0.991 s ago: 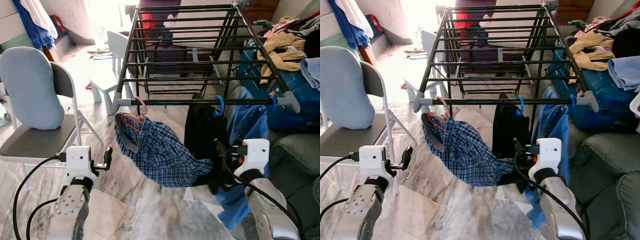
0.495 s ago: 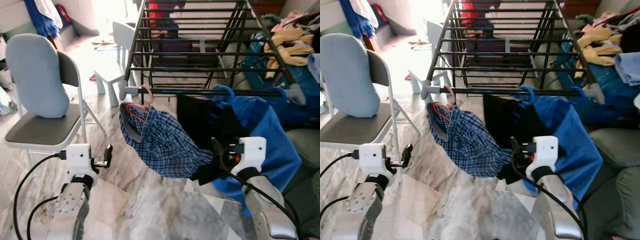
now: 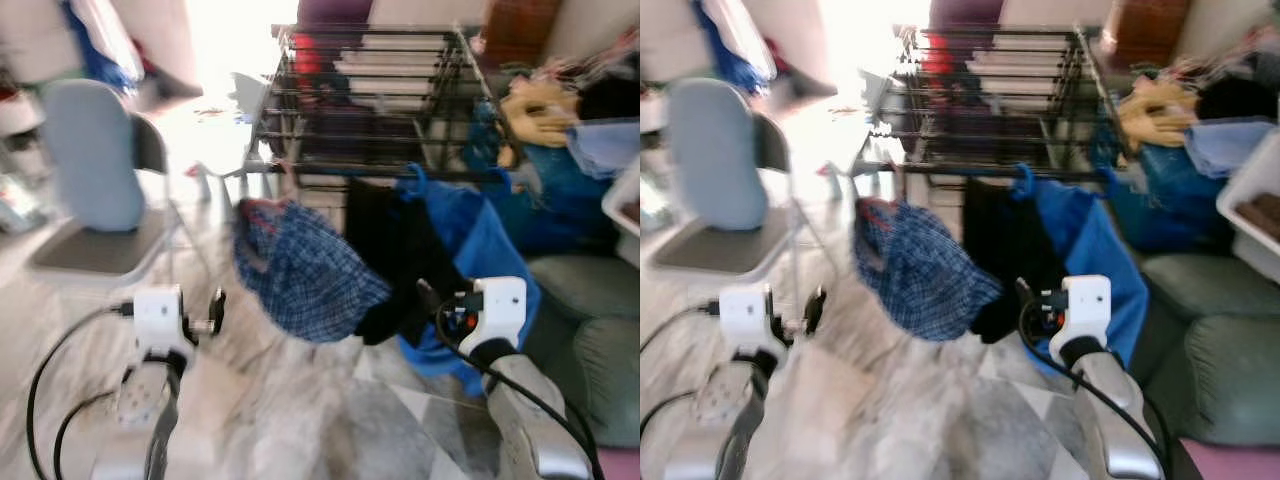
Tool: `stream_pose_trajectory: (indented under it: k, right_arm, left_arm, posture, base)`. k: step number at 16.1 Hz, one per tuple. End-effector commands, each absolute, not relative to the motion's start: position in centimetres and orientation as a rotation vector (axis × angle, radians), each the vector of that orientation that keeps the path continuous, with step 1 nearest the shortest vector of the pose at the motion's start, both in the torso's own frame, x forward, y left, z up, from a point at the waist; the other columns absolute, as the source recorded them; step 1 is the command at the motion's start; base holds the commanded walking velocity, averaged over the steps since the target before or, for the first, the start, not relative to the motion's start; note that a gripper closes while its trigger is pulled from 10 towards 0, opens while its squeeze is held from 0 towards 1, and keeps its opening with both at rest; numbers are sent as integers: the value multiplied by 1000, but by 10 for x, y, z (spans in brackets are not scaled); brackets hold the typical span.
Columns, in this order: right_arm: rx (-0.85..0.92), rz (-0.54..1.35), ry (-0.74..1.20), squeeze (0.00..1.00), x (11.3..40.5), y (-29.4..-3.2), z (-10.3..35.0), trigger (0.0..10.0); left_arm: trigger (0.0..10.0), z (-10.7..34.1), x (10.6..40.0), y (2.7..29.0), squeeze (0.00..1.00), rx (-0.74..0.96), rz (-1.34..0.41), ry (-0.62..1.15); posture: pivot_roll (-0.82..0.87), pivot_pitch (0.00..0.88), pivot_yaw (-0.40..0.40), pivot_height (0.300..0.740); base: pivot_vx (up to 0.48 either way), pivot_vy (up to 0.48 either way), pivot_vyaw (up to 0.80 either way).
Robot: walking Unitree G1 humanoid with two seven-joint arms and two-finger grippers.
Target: Hang hanger
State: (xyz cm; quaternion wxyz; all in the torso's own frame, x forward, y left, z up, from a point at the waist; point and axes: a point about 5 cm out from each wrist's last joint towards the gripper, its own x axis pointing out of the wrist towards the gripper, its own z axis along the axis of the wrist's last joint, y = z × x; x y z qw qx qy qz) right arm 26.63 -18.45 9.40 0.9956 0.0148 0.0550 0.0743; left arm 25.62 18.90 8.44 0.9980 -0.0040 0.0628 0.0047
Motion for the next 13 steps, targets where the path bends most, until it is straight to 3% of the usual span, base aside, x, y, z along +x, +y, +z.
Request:
stream_pose_trajectory:
  k: [1,7,13]
  right_arm:
    - [29,164,113,0,270,-183,95,10000]
    - [29,159,104,0,268,-185,96,10000]
    - [45,87,134,0,267,-187,88,10000]
  left_arm:
    - [10000,79,254,191,0,-2,23,150]
    - [10000,70,237,199,0,3,23,176]
    - [10000,72,245,205,0,40,61,150]
  posture:
    - [-80,0,24,740]
    - [-74,0,24,740]
    - [-74,0,25,740]
  base:
    - [0,0,0]
    - [0,0,0]
    - [0,0,0]
